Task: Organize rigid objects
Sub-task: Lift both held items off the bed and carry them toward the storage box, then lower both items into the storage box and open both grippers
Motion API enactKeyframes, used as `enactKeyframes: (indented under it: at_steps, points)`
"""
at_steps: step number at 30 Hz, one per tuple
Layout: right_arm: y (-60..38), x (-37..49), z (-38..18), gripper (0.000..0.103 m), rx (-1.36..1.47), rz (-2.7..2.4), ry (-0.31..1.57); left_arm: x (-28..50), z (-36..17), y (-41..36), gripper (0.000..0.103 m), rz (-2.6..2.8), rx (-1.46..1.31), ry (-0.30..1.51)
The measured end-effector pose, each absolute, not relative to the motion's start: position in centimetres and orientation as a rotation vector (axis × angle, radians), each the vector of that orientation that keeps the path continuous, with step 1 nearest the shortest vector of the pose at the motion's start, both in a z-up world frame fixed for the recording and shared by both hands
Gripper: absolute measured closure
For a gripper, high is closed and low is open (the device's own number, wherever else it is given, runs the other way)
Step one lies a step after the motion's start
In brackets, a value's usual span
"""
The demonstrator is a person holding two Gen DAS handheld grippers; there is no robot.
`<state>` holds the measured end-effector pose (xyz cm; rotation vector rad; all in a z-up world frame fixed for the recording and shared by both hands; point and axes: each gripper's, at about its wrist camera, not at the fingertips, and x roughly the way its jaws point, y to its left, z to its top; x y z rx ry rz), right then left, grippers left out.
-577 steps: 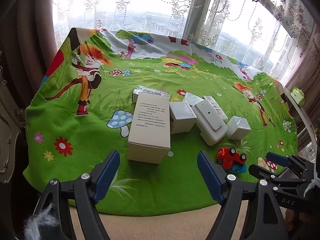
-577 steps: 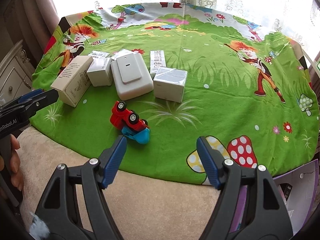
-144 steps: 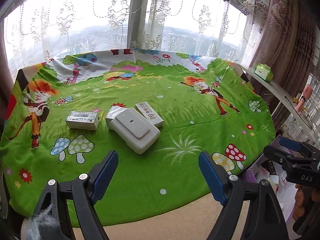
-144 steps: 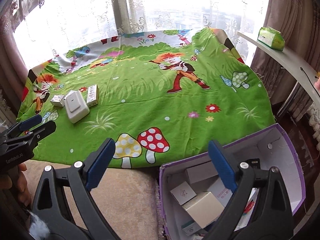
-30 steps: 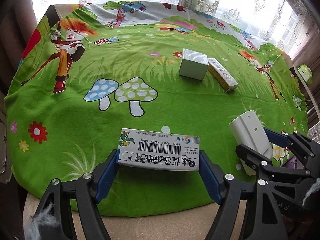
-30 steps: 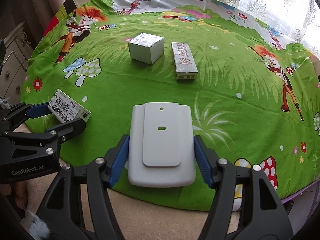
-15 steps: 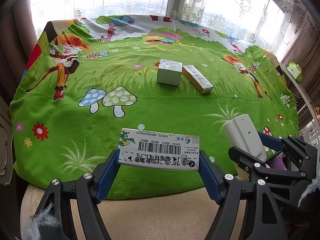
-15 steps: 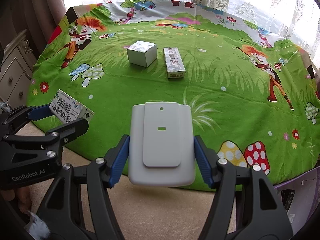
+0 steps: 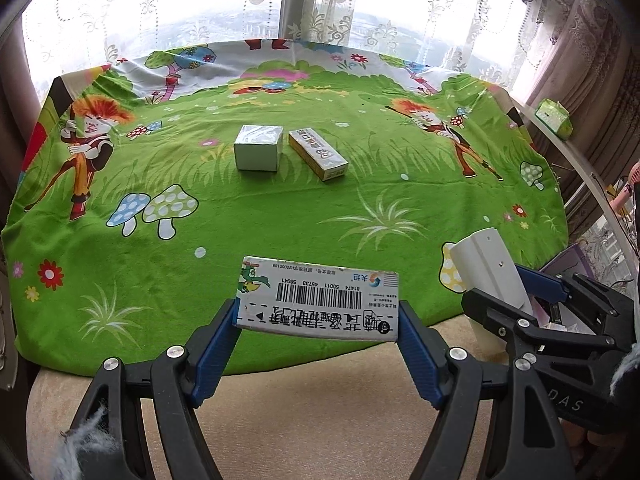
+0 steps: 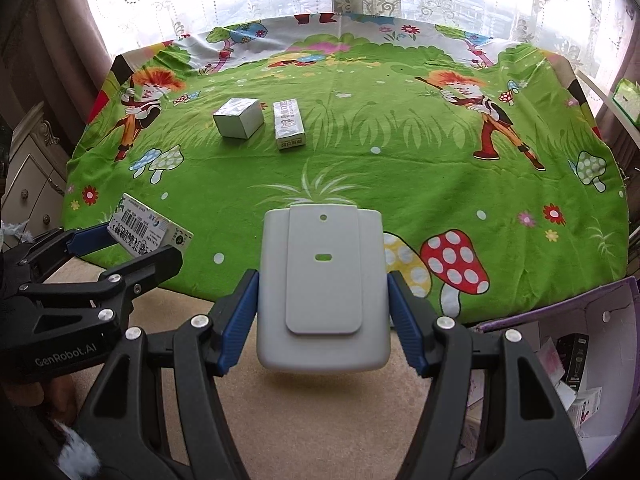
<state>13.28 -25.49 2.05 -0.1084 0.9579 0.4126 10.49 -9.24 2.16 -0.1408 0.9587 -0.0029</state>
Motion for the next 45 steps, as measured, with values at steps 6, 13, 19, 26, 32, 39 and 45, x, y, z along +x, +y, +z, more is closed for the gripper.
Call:
enactKeyframes:
  at_steps: [6,13,19,26,32,39,45]
  points:
    - [-29.5,12.4,2.3,0.036,-0.068,0.364,0.955,10.5,2.6,-12.0,0.026,-0.056,-0.109,0.954]
    - [-34.7,11.4,1.9,0.036,-0.037,0.278,0.968,10.6,3.0,-15.3,0.026,-0.123,-0.069,0.959]
    - [-38.9,10.8,2.1,0.036,-0.005,0.203,0.967,10.7,3.3,-18.4,0.026,-0.188,-0.044,0.964]
    - [-43.3,10.3,2.4,0.036,0.020,0.111,0.956,11.1,3.4,-22.0,0.026,-0.275,-0.030,0.974]
    - [-47.1,10.3,2.6,0.036,0.039,0.020,0.939,11.6,3.5,-25.2,0.026,-0.350,-0.024,0.974]
    - [-50.7,10.1,3.1,0.036,0.057,-0.068,0.918,12.6,3.4,-28.3,0.026,-0.417,-0.010,0.976]
    - [-53.1,10.1,3.5,0.036,0.075,-0.126,0.900,13.3,3.5,-30.4,0.026,-0.483,-0.027,0.960]
